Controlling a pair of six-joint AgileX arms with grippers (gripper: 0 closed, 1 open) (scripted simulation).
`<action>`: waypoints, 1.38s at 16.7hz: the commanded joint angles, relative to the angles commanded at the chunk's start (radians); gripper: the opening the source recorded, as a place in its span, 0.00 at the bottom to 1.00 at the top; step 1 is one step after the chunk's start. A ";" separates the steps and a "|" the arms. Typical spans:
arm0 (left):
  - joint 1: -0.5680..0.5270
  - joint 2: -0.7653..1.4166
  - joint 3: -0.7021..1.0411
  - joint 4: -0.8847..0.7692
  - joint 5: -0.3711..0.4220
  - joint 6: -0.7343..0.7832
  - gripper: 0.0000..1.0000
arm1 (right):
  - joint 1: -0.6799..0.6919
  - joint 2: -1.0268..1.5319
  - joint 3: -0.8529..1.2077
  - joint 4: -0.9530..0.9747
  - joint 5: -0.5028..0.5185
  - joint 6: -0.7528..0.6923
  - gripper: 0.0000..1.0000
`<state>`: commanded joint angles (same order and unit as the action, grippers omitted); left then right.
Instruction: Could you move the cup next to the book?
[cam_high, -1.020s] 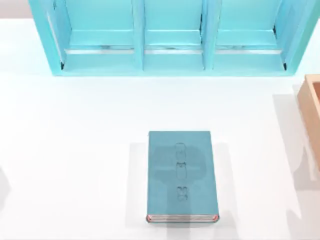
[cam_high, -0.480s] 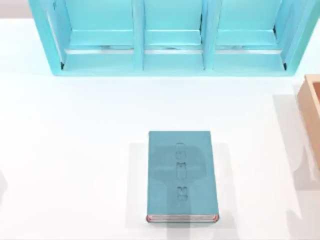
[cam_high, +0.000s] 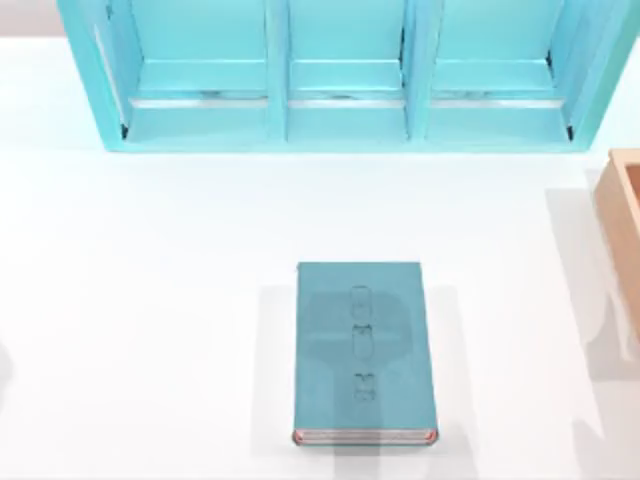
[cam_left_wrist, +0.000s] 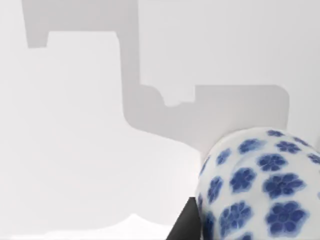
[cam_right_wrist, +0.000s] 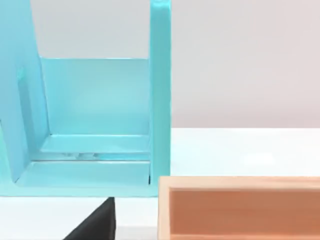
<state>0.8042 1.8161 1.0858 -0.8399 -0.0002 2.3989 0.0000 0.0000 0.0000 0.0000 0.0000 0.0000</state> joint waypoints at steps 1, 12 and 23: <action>0.000 0.000 0.000 0.000 0.000 0.000 0.25 | 0.000 0.000 0.000 0.000 0.000 0.000 1.00; 0.000 0.000 0.000 0.000 0.000 0.000 0.00 | 0.000 0.000 0.000 0.000 0.000 0.000 1.00; -0.003 -0.075 0.124 -0.197 0.000 -0.001 0.00 | 0.000 0.000 0.000 0.000 0.000 0.000 1.00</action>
<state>0.8012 1.7408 1.2094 -1.0367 -0.0001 2.3978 0.0000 0.0000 0.0000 0.0000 0.0000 0.0000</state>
